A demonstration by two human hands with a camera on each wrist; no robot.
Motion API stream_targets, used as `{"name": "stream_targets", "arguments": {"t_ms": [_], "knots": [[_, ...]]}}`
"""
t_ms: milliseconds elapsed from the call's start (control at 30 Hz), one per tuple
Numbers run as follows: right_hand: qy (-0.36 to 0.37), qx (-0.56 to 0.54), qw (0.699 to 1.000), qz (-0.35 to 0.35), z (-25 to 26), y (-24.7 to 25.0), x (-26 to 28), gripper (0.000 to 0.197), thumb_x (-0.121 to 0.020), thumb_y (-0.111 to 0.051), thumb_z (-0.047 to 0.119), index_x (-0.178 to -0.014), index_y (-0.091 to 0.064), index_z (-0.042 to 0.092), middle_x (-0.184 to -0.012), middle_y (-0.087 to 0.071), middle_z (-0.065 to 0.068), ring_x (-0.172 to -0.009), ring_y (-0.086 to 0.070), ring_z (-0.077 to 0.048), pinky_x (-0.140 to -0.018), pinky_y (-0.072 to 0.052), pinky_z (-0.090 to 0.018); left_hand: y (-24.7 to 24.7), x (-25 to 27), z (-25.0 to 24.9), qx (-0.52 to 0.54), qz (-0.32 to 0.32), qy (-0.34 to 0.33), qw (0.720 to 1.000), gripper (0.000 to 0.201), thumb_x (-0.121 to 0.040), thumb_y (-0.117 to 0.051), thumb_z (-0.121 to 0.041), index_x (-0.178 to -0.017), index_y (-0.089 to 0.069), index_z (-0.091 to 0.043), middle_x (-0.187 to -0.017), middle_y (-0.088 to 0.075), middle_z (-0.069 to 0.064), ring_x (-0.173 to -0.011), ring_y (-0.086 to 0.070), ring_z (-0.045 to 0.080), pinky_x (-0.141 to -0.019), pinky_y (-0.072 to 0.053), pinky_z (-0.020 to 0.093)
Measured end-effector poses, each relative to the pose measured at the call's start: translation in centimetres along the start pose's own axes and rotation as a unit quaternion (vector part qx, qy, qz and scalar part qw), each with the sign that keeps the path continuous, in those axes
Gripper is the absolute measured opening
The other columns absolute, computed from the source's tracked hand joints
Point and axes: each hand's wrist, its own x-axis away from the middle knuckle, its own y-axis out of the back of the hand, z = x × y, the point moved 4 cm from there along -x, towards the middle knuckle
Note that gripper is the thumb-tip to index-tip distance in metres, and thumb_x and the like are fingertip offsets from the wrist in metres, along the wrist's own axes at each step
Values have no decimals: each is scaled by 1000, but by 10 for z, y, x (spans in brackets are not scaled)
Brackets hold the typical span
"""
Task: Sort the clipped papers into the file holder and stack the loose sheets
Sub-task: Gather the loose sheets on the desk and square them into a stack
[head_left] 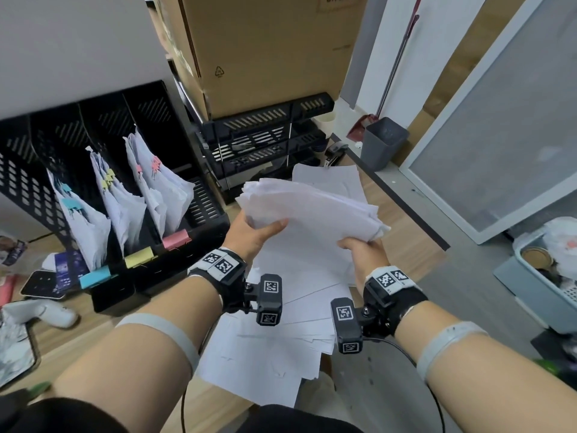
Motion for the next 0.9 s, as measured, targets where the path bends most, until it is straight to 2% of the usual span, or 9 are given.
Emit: {"name": "stream_targets", "arguments": {"t_ms": [100,200,300,367,467,567,633,800,900], "knots": [[-25,86,996,29,-7,6,-4,39,-79,-71,22,-116,-60,16,-105,-66,-5,-105,-59,-29,-90,-45,-36,1,-4,8,-28,-13,24,999,38,-74,-86,-21,-109,-72,-18,-110,-77,6,-107,-71,28,-104,-49,53],[24,171,984,49,-1,9,-8,26,-94,-60,27,-113,-60,10,-104,-64,-7,-97,-59,-26,-85,-44,-29,2,-10,5,-63,-24,9,998,17,-87,-73,-13,-101,-74,-23,-109,-76,8,-108,-69,33,-103,-49,57],[54,179,982,19,7,16,-15,23,-98,-52,25,-103,-63,6,-101,-66,-14,-97,-62,-31,-85,-44,-29,0,-18,-3,-121,-14,-35,992,32,-89,-65,-8,-109,-72,-32,-116,-74,4,-115,-66,28,-105,-49,52],[15,150,989,-3,0,24,-23,26,-98,-49,26,-107,-61,5,-99,-66,-15,-93,-63,-32,-82,-45,-30,3,-21,-4,-179,-29,-35,983,41,-91,-64,-5,-127,-63,-26,-125,-68,1,-118,-63,21,-106,-48,43],[-110,78,991,-1,-38,25,-36,24,-95,-50,25,-112,-56,10,-98,-63,-9,-84,-61,-28,-83,-51,-36,19,-18,13,-240,-61,81,966,49,-91,-67,-11,-137,-54,-22,-131,-61,5,-118,-59,24,-103,-48,42],[-209,12,977,41,-82,9,-33,8,-96,-50,17,-89,-52,15,-98,-57,-11,-88,-61,-28,-70,-57,-35,39,-5,47,-274,-47,220,935,46,-91,-67,-16,-136,-54,-21,-128,-60,10,-113,-60,27,-95,-52,41],[-237,34,967,86,-101,-2,-24,23,-100,-45,14,-78,-41,19,-107,-51,-14,-87,-59,-30,-70,-56,-36,49,4,70,-260,-45,281,923,49,-91,-64,-10,-136,-51,-22,-119,-63,12,-109,-62,27,-86,-54,41],[-272,-26,959,79,-127,-19,-30,24,-97,-50,9,-77,-41,17,-94,-49,-9,-80,-56,-25,-69,-53,-35,57,16,94,-263,-43,317,910,53,-89,-60,-3,-135,-50,-26,-120,-66,14,-113,-63,29,-89,-58,46],[-264,-68,960,56,-129,-33,-38,20,-94,-55,7,-80,-46,15,-87,-52,-6,-72,-56,-20,-54,-57,-27,56,15,95,-305,-6,302,903,54,-93,-54,0,-141,-43,-23,-128,-64,12,-103,-61,26,-89,-56,46]]}}
